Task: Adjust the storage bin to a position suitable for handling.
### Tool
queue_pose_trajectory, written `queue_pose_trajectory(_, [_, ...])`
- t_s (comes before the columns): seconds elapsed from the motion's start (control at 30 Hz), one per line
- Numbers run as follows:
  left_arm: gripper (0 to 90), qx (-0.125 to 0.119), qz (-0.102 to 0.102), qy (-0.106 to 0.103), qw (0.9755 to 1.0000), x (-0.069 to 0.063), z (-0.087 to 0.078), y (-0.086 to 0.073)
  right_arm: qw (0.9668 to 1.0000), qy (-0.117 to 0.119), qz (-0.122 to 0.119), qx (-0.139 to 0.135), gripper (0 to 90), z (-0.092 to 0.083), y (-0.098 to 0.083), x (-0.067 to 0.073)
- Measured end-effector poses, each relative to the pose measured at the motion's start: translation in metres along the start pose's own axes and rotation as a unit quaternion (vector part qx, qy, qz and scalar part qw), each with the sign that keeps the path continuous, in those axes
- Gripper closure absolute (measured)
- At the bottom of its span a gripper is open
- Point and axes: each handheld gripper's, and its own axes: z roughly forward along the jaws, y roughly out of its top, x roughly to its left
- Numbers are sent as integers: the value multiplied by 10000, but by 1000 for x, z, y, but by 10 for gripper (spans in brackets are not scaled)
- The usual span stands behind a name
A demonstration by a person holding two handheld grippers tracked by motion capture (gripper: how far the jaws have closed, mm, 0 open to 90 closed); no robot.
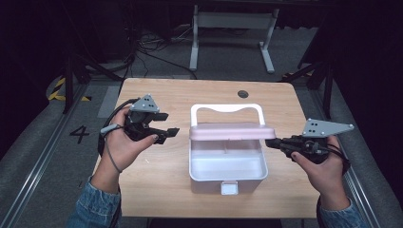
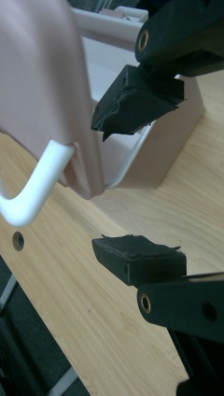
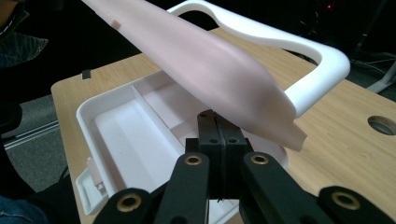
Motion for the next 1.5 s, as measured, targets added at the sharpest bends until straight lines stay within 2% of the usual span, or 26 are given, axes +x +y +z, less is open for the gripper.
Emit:
queue_pose_trajectory(0.1, [382,-49,93,60,9999,-4,2,-2,10000,-15,6,-28,900,-1,2,-1])
queue_pose_trajectory(0.23, [383,-397,416,111,9983,-20,11,-6,10000,-27,26,-66,900,-1,4,-3])
queue_pose_trajectory(0.37, [389,-658,598,66,9960,-31,18,-4,10000,-34,39,-64,900,-1,5,-4])
queue_pose_trajectory(0.4, [385,-647,643,-5,9958,-32,19,-3,10000,-40,44,-59,900,-1,5,-4])
queue_pose_trajectory(0.6, [389,-729,740,-80,9946,-39,25,4,10000,-42,53,-73,900,-2,5,-5])
queue_pose_trajectory(0.7, [444,-772,869,-69,9932,-42,32,9,9999,-35,80,-85,900,-2,5,-6])
queue_pose_trajectory(0.73, [474,-769,913,-37,9928,-44,33,10,9999,-32,75,-82,900,-2,5,-6])
queue_pose_trajectory(0.77, [495,-704,1052,150,9918,-46,34,12,9999,-39,69,-83,900,-2,5,-6])
queue_pose_trajectory(0.8, [543,-681,1090,214,9915,-46,33,12,9999,-39,76,-80,900,-3,4,-6])
queue_pose_trajectory(1.07, [582,-679,1023,260,9921,-44,31,14,9999,-168,-2,-25,900,-19,2,-4])
queue_pose_trajectory(1.17, [588,-687,990,263,9924,-42,31,16,9993,-356,-37,-65,889,-28,-1,-5])
queue_pose_trajectory(1.2, [590,-672,958,248,9928,-42,31,16,9990,-425,-69,-85,854,-29,-2,-6])
queue_pose_trajectory(1.3, [595,-677,931,271,9930,-41,31,18,9974,-632,-219,-259,746,-27,-2,-10])
queue_pose_trajectory(1.33, [597,-677,931,271,9930,-41,31,18,9974,-632,-219,-259,746,-27,-2,-10])
queue_pose_trajectory(1.37, [600,-651,917,265,9933,-41,31,19,9967,-675,-339,-312,689,-21,-1,-11])
queue_pose_trajectory(1.5, [605,-642,951,272,9930,-40,31,21,9960,-654,-516,-329,688,-12,2,-12])
